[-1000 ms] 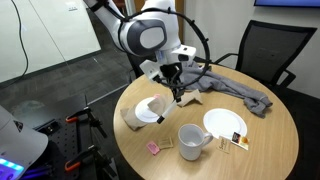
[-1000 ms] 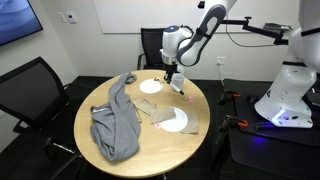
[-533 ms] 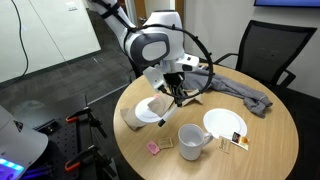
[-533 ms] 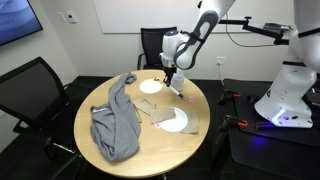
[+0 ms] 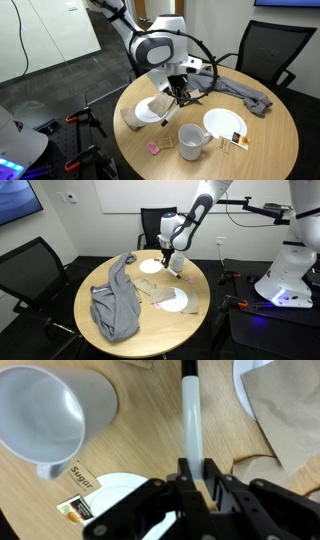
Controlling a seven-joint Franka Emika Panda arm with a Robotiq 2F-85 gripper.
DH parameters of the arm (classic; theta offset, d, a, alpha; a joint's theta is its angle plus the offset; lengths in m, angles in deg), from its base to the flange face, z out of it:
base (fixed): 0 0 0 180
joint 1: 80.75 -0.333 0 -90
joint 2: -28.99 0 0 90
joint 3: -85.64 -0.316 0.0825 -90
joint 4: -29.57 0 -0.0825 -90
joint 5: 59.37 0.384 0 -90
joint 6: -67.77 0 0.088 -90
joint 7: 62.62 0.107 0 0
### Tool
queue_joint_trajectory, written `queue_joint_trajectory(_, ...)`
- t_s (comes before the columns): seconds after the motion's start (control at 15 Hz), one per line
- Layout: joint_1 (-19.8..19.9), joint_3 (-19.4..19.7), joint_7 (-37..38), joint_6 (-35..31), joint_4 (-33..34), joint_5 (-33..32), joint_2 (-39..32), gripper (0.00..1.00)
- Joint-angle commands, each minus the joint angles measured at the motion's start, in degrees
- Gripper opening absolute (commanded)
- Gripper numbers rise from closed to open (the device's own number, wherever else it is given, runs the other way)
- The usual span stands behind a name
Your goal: Take the marker out of the cup and put it on the table
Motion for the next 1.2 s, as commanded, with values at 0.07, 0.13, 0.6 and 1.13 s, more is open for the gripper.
queue_joint_trajectory(0.07, 0.7, -0.7, -2.2, 0.6, 1.8, 1.1, -1.0, 0.58)
queue_joint_trajectory(0.13, 0.6, -0.7, -2.1, 0.5, 1.8, 1.0, -1.0, 0.67)
queue_joint_trajectory(0.6, -3.5, 3.0, 1.2, 2.1, -1.5, -1.6, 5.5, 1.0)
queue_joint_trajectory(1.13, -6.7, 4.7, 4.4, 6.4, -9.4, -5.5, 20.2, 1.0)
